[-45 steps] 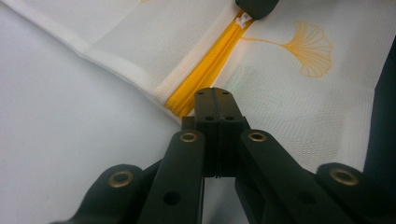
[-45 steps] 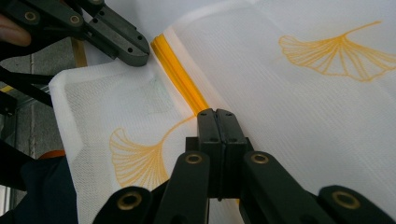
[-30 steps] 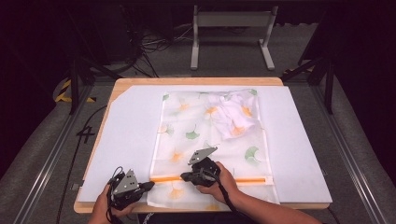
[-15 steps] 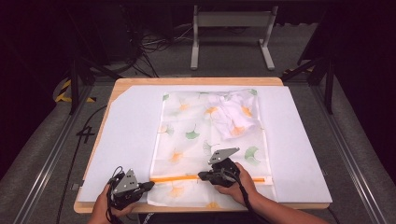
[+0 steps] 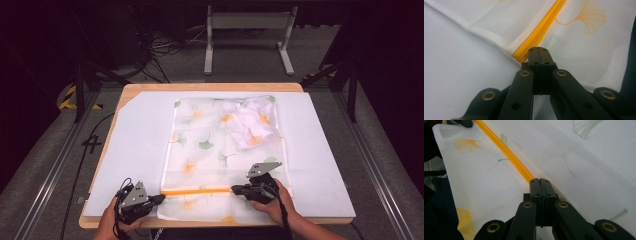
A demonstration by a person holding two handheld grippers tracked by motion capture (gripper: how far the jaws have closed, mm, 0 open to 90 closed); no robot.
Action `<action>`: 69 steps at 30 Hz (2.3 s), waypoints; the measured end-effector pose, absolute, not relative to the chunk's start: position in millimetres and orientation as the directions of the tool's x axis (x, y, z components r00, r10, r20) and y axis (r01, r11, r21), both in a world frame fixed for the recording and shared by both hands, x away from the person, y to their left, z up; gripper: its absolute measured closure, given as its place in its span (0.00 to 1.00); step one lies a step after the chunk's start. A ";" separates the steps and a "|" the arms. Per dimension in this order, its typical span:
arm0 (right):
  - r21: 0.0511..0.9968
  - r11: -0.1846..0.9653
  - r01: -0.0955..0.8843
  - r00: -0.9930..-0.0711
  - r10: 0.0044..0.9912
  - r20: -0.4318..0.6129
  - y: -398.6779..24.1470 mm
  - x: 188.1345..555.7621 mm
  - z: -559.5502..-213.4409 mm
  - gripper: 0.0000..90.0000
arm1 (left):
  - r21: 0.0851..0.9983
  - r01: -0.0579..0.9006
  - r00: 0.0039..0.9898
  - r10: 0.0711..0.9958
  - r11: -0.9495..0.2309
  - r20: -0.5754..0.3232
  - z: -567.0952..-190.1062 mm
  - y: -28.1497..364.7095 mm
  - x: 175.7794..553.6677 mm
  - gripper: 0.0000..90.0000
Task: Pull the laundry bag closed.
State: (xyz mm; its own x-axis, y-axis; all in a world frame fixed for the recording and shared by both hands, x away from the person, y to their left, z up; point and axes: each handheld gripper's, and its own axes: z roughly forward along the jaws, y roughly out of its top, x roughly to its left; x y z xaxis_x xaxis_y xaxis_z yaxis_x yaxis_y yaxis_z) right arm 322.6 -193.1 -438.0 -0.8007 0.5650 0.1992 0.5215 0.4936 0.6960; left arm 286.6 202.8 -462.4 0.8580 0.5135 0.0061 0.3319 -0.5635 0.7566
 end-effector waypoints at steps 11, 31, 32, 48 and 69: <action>0.697 0.457 0.553 -0.760 0.619 0.197 -229.2 316.6 -439.3 1.00 | 0.751 0.319 0.869 0.494 -0.578 0.011 -461.5 203.6 288.7 1.00; 0.692 0.408 0.595 -0.707 0.675 0.210 -274.4 307.0 -439.6 1.00 | 0.751 0.329 0.869 0.494 -0.572 -0.005 -461.5 204.4 290.1 1.00; 0.692 0.408 0.595 -0.707 0.675 0.210 -274.4 307.0 -439.6 1.00 | 0.751 0.329 0.869 0.494 -0.572 -0.005 -461.5 204.4 290.1 1.00; 0.703 0.357 0.615 -0.657 0.724 0.207 -305.1 300.2 -439.8 1.00 | 0.754 0.338 0.868 0.496 -0.564 -0.018 -461.9 204.8 290.6 1.00; 0.709 0.299 0.639 -0.604 0.766 0.221 -335.9 294.6 -439.8 1.00 | 0.752 0.341 0.868 0.495 -0.564 -0.023 -461.8 205.1 290.8 1.00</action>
State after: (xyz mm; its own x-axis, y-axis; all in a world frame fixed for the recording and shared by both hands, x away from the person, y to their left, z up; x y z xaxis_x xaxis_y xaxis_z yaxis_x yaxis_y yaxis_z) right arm 294.6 -335.9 -439.8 -0.6038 0.7659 0.2210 0.6387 0.2990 0.7090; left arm 290.8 205.1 -461.8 0.8684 0.4953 -0.0228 0.3411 -0.5636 0.7523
